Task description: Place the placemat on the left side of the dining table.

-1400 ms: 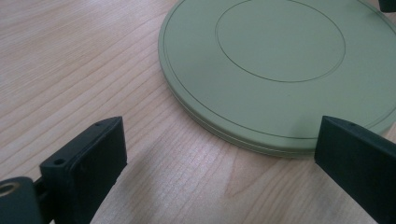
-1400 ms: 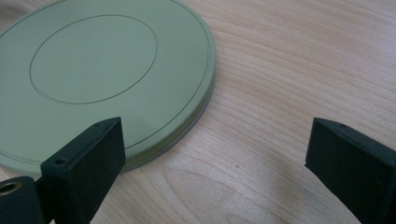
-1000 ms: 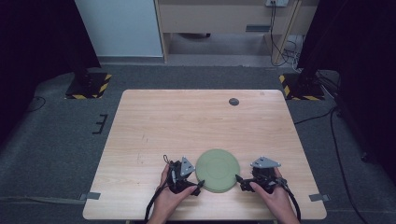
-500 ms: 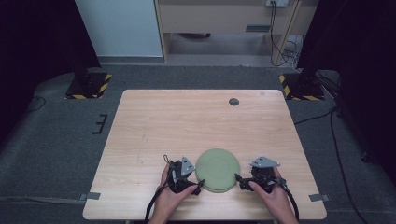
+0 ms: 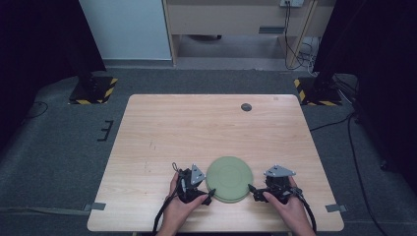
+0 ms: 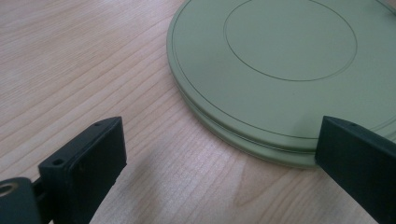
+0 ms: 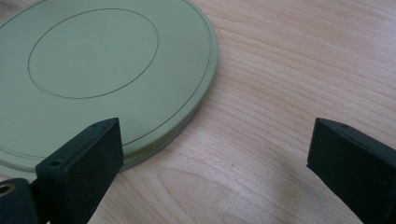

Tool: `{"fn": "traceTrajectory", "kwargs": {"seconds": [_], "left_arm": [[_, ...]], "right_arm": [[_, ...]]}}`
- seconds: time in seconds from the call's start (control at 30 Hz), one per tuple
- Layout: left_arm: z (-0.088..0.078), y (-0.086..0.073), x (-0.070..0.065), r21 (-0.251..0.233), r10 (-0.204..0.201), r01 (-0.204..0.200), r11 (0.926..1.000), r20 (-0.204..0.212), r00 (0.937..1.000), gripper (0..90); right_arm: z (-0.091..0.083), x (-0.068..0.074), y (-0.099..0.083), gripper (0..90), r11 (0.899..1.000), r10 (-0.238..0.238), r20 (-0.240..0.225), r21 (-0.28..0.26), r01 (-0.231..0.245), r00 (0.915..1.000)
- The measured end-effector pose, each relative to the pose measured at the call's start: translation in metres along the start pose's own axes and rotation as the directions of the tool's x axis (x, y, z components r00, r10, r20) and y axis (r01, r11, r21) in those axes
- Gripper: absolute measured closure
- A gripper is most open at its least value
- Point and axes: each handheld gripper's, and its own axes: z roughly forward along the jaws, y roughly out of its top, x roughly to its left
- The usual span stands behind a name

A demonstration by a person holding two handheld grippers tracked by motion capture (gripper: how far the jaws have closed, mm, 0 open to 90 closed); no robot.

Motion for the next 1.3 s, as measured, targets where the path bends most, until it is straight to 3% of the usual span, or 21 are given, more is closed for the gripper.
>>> {"fn": "traceTrajectory", "kwargs": {"seconds": [0.3,0.53,0.93,1.3], "left_arm": [[0.0032,0.0014,0.0026,-0.001,-0.020,0.020,0.9998,0.001,0.9998,0.9],[0.0042,0.0044,0.0002,-0.009,-0.005,0.004,1.0000,-0.040,0.9992,1.6],[0.0026,0.0047,-0.0034,-0.015,0.001,-0.002,0.9999,-0.058,0.9983,4.2],[0.0078,0.0077,0.0017,-0.025,-0.014,0.012,0.9996,-0.079,0.9968,3.9]], "right_arm": [[0.0022,-0.0016,0.0011,2.6,1.000,0.008,0.023,-0.006,-0.008,0.9997],[0.0038,-0.0026,0.0019,2.9,1.000,0.013,0.045,-0.013,-0.012,0.9989],[0.0023,-0.0012,0.0009,4.9,1.000,0.006,0.019,-0.010,-0.006,0.9998],[0.0070,-0.0020,0.0035,1.9,1.000,0.021,0.057,-0.013,-0.021,0.9981]]}}
